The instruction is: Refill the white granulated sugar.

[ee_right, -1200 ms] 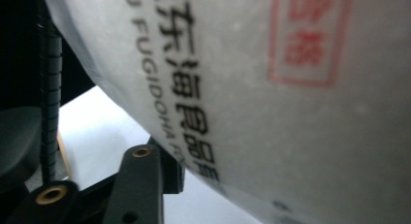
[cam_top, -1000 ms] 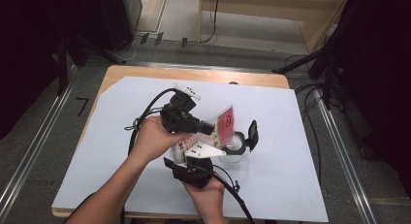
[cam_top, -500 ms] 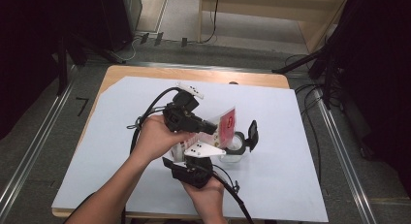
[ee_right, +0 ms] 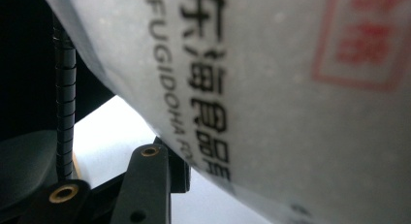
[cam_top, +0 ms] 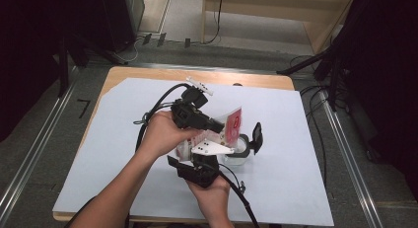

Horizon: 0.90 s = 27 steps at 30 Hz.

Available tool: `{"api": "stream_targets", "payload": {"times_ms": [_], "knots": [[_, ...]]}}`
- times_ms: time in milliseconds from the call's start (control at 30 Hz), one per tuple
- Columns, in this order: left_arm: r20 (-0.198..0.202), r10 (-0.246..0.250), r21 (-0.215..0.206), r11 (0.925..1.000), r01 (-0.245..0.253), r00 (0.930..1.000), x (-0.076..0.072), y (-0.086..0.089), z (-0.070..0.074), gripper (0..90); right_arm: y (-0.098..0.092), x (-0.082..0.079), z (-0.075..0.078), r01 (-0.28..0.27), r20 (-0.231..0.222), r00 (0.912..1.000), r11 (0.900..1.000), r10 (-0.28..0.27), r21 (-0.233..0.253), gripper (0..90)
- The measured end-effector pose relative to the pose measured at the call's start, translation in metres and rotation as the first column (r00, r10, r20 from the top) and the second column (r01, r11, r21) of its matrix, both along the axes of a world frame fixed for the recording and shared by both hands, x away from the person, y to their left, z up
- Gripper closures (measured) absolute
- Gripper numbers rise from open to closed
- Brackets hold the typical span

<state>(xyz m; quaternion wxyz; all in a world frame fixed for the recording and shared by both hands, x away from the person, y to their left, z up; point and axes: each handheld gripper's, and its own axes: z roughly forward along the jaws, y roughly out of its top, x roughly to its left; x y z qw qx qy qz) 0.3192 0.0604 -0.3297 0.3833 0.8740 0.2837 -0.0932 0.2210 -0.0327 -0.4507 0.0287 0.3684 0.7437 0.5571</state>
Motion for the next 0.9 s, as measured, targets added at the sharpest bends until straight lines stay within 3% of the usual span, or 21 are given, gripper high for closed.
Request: {"api": "stream_targets", "payload": {"times_ms": [900], "knots": [[-0.002, 0.004, -0.028, 0.9996, -0.004, 1.0, -0.0018, 0.0052, -0.0011, 86.4, 0.002, -0.0027, 0.0014, -0.011, 0.025, 0.9996, 0.999, 0.012, -0.046, 62.1]]}}
